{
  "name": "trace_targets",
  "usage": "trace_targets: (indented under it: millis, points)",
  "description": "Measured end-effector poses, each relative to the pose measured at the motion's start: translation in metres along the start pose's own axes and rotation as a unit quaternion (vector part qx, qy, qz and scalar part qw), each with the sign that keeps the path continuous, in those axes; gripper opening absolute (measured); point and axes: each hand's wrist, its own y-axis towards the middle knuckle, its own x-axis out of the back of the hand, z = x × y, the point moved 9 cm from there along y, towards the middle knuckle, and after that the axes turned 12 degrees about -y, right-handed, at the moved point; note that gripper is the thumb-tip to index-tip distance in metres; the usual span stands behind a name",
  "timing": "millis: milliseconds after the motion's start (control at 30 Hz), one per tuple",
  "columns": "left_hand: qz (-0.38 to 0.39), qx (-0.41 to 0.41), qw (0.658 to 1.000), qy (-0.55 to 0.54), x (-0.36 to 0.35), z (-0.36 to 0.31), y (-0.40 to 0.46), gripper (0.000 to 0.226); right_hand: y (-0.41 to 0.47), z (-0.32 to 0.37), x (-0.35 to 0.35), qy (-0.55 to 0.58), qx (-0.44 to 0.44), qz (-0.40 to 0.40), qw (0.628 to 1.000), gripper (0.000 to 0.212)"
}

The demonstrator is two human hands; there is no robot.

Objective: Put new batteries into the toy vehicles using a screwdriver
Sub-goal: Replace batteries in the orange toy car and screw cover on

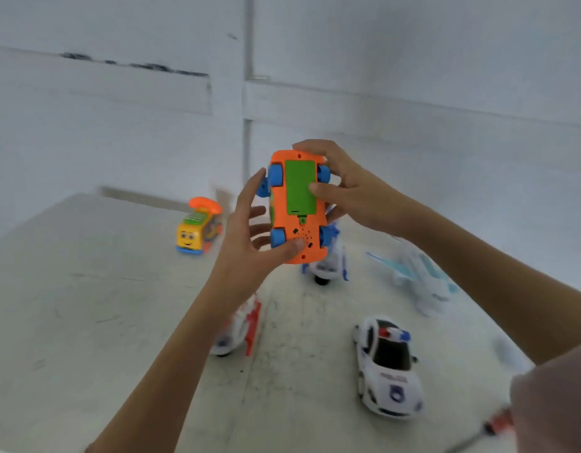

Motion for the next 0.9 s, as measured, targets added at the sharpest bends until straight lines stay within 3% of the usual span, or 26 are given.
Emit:
trace_targets:
  millis: [233,400,900]
  points:
    - [0.124,0.034,0.991,-0.019,-0.140,0.033,-0.033,0.086,-0.107,-0.082,0.073,0.001,-0.135,-0.082,0.987,0.020]
    - [0.173,0.047,0.984,-0.019,-0.202,0.045,-0.061,0.080,-0.169,-0.111,0.095,-0.005,-0.166,-0.113,0.980,0.018]
    - [0.182,0.101,0.978,0.007,-0.280,0.091,-0.123,0.080,-0.265,-0.170,0.101,0.028,-0.162,-0.084,0.983,0.027]
